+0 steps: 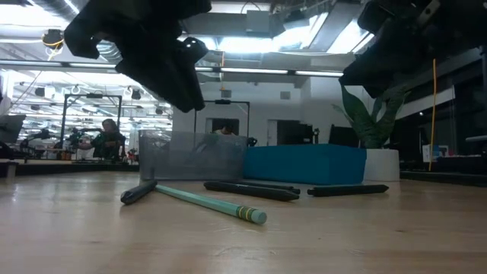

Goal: Sort pens & pencils
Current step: Put the light blue pencil into the blue bin

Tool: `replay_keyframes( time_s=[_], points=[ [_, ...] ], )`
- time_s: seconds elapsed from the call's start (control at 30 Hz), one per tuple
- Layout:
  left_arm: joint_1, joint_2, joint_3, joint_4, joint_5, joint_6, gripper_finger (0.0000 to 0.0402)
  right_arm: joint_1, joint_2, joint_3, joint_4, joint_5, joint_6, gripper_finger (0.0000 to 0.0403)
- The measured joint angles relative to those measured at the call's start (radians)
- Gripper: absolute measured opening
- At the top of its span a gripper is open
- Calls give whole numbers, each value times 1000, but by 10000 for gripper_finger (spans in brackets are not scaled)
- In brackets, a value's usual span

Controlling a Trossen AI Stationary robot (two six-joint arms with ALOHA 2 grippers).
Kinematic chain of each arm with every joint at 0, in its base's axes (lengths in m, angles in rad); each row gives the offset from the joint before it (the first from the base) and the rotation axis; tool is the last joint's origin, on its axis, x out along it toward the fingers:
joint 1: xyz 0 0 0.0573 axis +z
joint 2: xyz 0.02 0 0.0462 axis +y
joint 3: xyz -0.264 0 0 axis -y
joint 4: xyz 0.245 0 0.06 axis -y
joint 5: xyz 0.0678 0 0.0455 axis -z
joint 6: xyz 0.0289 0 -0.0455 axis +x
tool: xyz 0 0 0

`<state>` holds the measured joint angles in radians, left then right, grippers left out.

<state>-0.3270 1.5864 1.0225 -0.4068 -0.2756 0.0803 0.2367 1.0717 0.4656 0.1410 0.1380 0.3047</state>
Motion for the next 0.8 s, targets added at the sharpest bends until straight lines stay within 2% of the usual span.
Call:
replay_keyframes(
  time_s=[0.47,0.63,0.8],
  points=[
    [-35,1,0,15,6,-18,144,0,0,0,0,-7,0,80],
    [-35,53,18,64,54,40,144,0,0,0,1,-7,-6,80],
    [-36,113,98,-120,53,48,144,0,0,0,4,-7,-21,80]
  ],
)
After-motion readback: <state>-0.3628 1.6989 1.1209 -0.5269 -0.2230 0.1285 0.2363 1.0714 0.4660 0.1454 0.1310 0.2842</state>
